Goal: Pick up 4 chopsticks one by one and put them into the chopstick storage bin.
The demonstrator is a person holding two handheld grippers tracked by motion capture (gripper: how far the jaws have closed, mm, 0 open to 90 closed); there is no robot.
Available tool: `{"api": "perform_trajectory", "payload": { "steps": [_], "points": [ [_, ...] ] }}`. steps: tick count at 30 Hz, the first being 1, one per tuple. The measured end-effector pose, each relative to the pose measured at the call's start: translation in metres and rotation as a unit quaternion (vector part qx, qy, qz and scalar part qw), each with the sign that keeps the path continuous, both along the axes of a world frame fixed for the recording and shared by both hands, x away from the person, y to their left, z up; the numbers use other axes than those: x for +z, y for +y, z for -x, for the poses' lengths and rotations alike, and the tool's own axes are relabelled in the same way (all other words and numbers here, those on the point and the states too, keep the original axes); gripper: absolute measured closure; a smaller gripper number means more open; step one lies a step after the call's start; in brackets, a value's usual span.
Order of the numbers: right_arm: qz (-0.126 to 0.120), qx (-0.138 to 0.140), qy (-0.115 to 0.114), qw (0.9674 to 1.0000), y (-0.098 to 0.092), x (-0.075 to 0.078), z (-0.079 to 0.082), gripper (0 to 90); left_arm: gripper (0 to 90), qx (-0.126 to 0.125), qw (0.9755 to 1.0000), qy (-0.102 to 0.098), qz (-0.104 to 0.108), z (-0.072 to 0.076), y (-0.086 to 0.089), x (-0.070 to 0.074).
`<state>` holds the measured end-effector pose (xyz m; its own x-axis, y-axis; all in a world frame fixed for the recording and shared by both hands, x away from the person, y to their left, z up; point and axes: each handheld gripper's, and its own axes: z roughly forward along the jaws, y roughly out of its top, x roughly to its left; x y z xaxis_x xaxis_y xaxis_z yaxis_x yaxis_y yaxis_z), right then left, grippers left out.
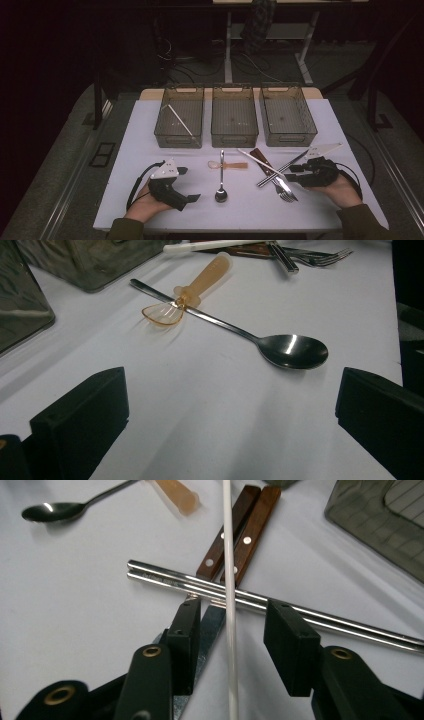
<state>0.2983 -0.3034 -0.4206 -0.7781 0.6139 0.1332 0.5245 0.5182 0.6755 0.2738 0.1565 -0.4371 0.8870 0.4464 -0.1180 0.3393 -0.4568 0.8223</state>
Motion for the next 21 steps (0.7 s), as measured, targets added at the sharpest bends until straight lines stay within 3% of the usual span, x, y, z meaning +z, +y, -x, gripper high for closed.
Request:
{"api": "perform_trajectory", "payload": {
  "steps": [6,12,21],
  "points": [
    [0.019,0.0,0.004,0.9998,0.003,-0.006,-0.002,62.7,0.0,-0.002,1.0,-0.001,0.0,0.0,0.0,0.0],
    [0.028,0.006,0.024,0.9993,0.005,-0.01,-0.007,69.3,0.0,-0.002,1.0,0.0,0.0,0.0,-0.001,0.0],
    [0.057,0.02,0.029,0.9978,0.013,-0.017,-0.01,73.8,0.0,-0.002,1.0,0.0,-0.002,0.0,-0.001,0.0]
  ]
}}
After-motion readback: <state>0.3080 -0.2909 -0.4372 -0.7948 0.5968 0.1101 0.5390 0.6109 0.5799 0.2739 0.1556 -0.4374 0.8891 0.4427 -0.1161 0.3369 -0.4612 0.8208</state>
